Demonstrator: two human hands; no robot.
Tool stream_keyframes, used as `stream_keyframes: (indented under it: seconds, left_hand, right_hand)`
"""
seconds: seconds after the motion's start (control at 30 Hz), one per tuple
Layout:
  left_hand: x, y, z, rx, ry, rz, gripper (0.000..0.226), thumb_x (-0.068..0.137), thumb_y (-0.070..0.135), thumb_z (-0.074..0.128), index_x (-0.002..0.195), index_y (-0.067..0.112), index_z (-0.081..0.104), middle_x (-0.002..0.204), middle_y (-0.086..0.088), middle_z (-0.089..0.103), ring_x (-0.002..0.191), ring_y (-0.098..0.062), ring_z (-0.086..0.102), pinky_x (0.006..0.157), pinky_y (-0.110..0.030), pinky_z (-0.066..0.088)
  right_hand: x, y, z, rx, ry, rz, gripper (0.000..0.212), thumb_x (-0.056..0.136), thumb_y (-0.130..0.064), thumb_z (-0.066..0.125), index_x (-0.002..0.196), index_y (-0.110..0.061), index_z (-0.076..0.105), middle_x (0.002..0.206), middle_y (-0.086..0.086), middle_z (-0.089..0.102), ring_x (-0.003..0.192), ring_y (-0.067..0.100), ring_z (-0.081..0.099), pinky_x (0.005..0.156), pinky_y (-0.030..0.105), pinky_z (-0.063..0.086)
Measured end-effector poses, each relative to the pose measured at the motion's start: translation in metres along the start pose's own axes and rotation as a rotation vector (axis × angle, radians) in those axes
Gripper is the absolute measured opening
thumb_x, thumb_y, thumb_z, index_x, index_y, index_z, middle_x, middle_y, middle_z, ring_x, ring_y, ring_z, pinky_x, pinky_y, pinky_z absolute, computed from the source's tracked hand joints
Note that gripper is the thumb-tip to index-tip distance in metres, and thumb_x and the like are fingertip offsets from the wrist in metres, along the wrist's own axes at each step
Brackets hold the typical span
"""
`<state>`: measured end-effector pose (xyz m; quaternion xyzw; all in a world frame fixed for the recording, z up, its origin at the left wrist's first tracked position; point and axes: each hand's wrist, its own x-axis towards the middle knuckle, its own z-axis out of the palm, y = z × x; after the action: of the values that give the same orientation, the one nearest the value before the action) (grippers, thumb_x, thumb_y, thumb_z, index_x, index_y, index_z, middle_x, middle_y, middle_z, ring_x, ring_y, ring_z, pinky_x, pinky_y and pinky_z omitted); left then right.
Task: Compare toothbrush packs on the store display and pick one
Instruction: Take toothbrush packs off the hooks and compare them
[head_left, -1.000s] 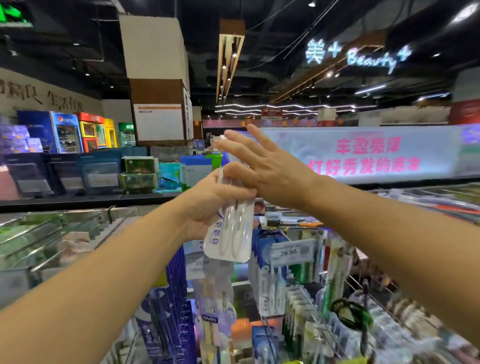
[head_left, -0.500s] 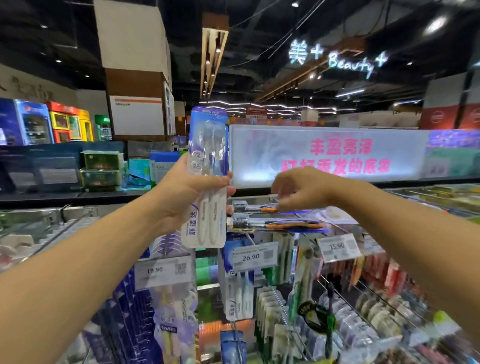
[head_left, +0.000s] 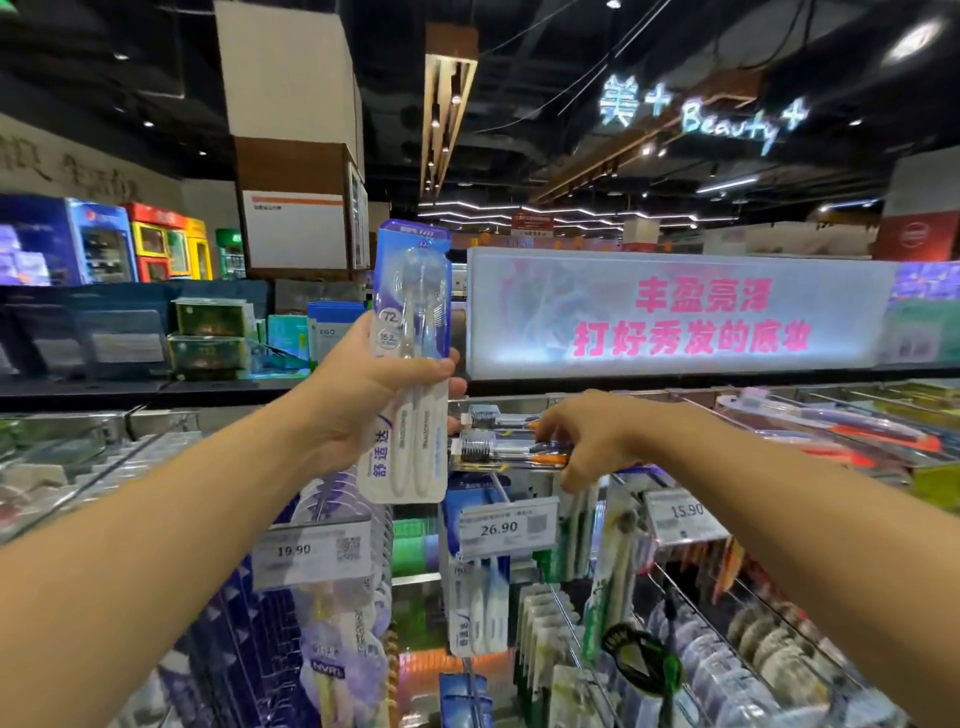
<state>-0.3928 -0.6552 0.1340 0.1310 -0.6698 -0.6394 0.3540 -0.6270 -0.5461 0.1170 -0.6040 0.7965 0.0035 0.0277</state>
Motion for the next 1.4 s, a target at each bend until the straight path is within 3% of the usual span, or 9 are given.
stream_keyframes:
  seconds: [0.07, 0.13, 0.3, 0.4, 0.7, 0.97, 1.1, 1.3, 1.4]
  left_hand:
    - [0.001, 0.002, -0.002, -0.003, 0.01, -0.008, 0.053, 0.09, -0.003, 0.07, 0.131, 0.024, 0.05, 0.116, -0.017, 0.075, 0.097, -0.031, 0.078, 0.074, -0.049, 0.065]
    - [0.003, 0.003, -0.004, -0.017, 0.019, -0.007, 0.056, 0.09, -0.003, 0.07, 0.135, 0.022, 0.049, 0.116, -0.016, 0.075, 0.096, -0.03, 0.079, 0.069, -0.046, 0.065]
    - [0.005, 0.002, -0.007, -0.01, 0.039, 0.002, 0.057, 0.089, -0.003, 0.071, 0.135, 0.022, 0.05, 0.112, -0.015, 0.076, 0.097, -0.032, 0.078, 0.071, -0.049, 0.065]
    - [0.006, -0.001, -0.008, -0.011, 0.043, 0.0, 0.055, 0.089, -0.002, 0.071, 0.134, 0.022, 0.052, 0.112, -0.016, 0.076, 0.096, -0.032, 0.078, 0.073, -0.05, 0.065]
    - [0.017, -0.011, -0.014, -0.002, 0.073, -0.026, 0.056, 0.09, 0.001, 0.071, 0.138, 0.023, 0.05, 0.115, -0.015, 0.076, 0.096, -0.03, 0.079, 0.068, -0.046, 0.065]
    - [0.024, -0.012, -0.003, 0.012, 0.076, -0.033, 0.057, 0.09, 0.003, 0.071, 0.139, 0.023, 0.05, 0.113, -0.015, 0.076, 0.094, -0.029, 0.079, 0.065, -0.043, 0.064]
    - [0.021, -0.012, 0.0, 0.027, 0.077, -0.036, 0.053, 0.091, 0.006, 0.07, 0.137, 0.024, 0.051, 0.117, -0.014, 0.075, 0.093, -0.027, 0.079, 0.064, -0.041, 0.064]
    - [0.019, -0.006, -0.004, -0.042, 0.121, -0.037, 0.043, 0.098, 0.007, 0.062, 0.136, 0.026, 0.053, 0.116, -0.014, 0.075, 0.098, -0.033, 0.078, 0.072, -0.054, 0.065]
    - [0.019, -0.003, -0.001, -0.069, 0.162, -0.036, 0.039, 0.1, 0.006, 0.06, 0.131, 0.027, 0.052, 0.117, -0.016, 0.074, 0.096, -0.033, 0.078, 0.074, -0.055, 0.065]
  right_hand:
    - [0.002, 0.003, -0.005, 0.039, 0.048, -0.018, 0.068, 0.077, -0.029, 0.079, 0.14, -0.021, 0.057, 0.111, -0.002, 0.067, 0.088, 0.011, 0.067, 0.075, 0.027, 0.056]
    - [0.006, 0.006, -0.012, 0.041, 0.123, -0.033, 0.063, 0.079, -0.028, 0.078, 0.138, -0.02, 0.057, 0.101, -0.007, 0.061, 0.081, 0.002, 0.056, 0.066, 0.021, 0.044]
    - [0.026, 0.016, -0.026, 0.019, 0.248, -0.011, 0.063, 0.08, -0.032, 0.08, 0.137, -0.016, 0.058, 0.109, -0.001, 0.057, 0.095, 0.02, 0.055, 0.078, 0.029, 0.042]
    - [0.044, 0.02, -0.025, -0.006, 0.243, -0.017, 0.064, 0.078, -0.036, 0.08, 0.136, -0.017, 0.06, 0.112, 0.002, 0.062, 0.098, 0.022, 0.057, 0.082, 0.033, 0.048]
    - [0.079, 0.029, -0.009, -0.037, 0.074, -0.025, 0.073, 0.079, -0.035, 0.081, 0.143, -0.023, 0.051, 0.121, -0.001, 0.055, 0.104, 0.021, 0.052, 0.089, 0.034, 0.047]
    - [0.084, 0.032, -0.007, -0.027, 0.055, -0.01, 0.082, 0.07, -0.036, 0.087, 0.14, -0.027, 0.046, 0.121, -0.001, 0.054, 0.103, 0.022, 0.054, 0.082, 0.037, 0.046]
    - [0.083, 0.03, -0.009, 0.01, 0.045, -0.003, 0.079, 0.074, -0.033, 0.086, 0.14, -0.024, 0.044, 0.115, -0.002, 0.048, 0.103, 0.024, 0.052, 0.08, 0.034, 0.043]
    - [0.073, 0.023, -0.021, 0.094, 0.281, 0.043, 0.06, 0.077, -0.037, 0.082, 0.124, -0.016, 0.051, 0.11, 0.009, 0.06, 0.087, 0.022, 0.057, 0.067, 0.033, 0.046]
    - [0.055, 0.014, -0.046, 0.365, 0.422, 0.056, 0.048, 0.08, -0.035, 0.08, 0.115, -0.017, 0.051, 0.101, 0.005, 0.059, 0.082, 0.015, 0.057, 0.063, 0.029, 0.046]
